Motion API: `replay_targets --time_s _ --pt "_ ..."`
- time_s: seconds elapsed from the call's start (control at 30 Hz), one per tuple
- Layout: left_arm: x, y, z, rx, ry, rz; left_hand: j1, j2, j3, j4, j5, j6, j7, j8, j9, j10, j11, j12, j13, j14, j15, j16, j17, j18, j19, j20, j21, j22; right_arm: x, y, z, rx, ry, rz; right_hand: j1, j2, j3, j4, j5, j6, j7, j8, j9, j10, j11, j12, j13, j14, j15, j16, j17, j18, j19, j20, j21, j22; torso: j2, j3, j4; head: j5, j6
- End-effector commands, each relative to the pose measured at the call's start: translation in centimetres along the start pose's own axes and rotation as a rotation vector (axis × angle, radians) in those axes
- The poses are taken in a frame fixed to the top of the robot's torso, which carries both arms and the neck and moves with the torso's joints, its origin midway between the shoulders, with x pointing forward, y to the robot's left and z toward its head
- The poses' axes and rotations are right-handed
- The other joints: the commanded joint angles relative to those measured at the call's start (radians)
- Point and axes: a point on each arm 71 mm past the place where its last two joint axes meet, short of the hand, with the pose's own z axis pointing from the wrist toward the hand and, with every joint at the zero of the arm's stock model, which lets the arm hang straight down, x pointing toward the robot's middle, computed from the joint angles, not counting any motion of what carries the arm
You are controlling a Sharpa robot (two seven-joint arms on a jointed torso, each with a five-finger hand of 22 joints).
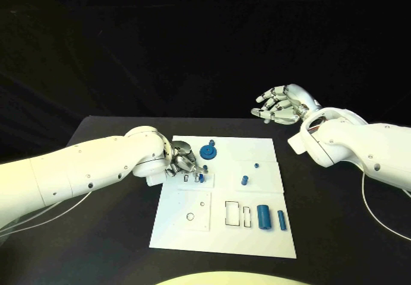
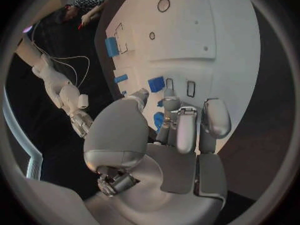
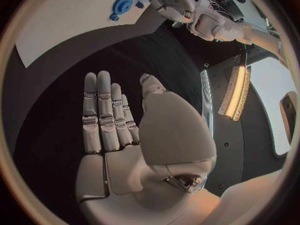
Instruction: Assemble the parts on the task board
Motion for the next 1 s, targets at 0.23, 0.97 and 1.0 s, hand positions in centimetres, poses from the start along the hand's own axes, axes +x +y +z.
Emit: replay_targets --time_s 0.23,0.97,1.0 --pt "0.42 -0.35 0.17 0.007 0.039 0.011 0.011 0.011 0.001 0.000 0.001 -0.004 -0.005 0.004 0.003 -0.002 -0.004 -0.002 0.002 0.061 -0.007 0.004 0.105 -0.013 0.009 -0.003 0.006 0.004 0.29 0.17 -0.04 -0.014 0.020 -0.007 0.008 -0.001 0.009 -0.001 0.004 -0.009 0.034 0.007 -0.003 -0.002 0.007 -0.008 -0.009 -0.008 0.008 -0.013 0.002 0.010 -0.003 0.011 -0.010 -0.009 -0.001 0.0001 0.0000 -0.003 -0.001" --pt "0.64 -0.50 0.22 0.017 0.060 -0.011 0.199 0.032 0.182 -0.021 -0.001 -0.016 -0.013 -0.012 0.021 -0.016 -0.012 -0.014 -0.006 0.060 -0.015 0.006 0.110 -0.014 0.008 -0.009 0.012 0.015 0.63 0.05 0.01 -0.008 0.033 -0.006 0.011 0.001 0.013 -0.002 0.006 -0.009 0.034 0.008 -0.004 -0.002 0.007 -0.009 -0.014 -0.008 0.008 -0.017 0.003 0.010 -0.001 0.011 -0.012 -0.012 0.000 0.0006 -0.0001 -0.004 -0.003" --pt "0.64 -0.51 0.22 0.018 0.060 -0.014 0.207 0.023 0.223 -0.024 -0.003 -0.018 -0.008 -0.017 0.022 -0.020 -0.010 -0.020 -0.012 0.060 -0.013 0.006 0.110 -0.014 0.007 -0.009 0.012 0.015 0.63 0.05 0.01 -0.008 0.033 -0.006 0.011 0.001 0.013 -0.002 0.006 -0.009 0.034 0.008 -0.004 -0.002 0.007 -0.009 -0.014 -0.008 0.008 -0.017 0.003 0.010 -0.001 0.011 -0.012 -0.012 0.000 0.0008 -0.0002 -0.004 -0.003"
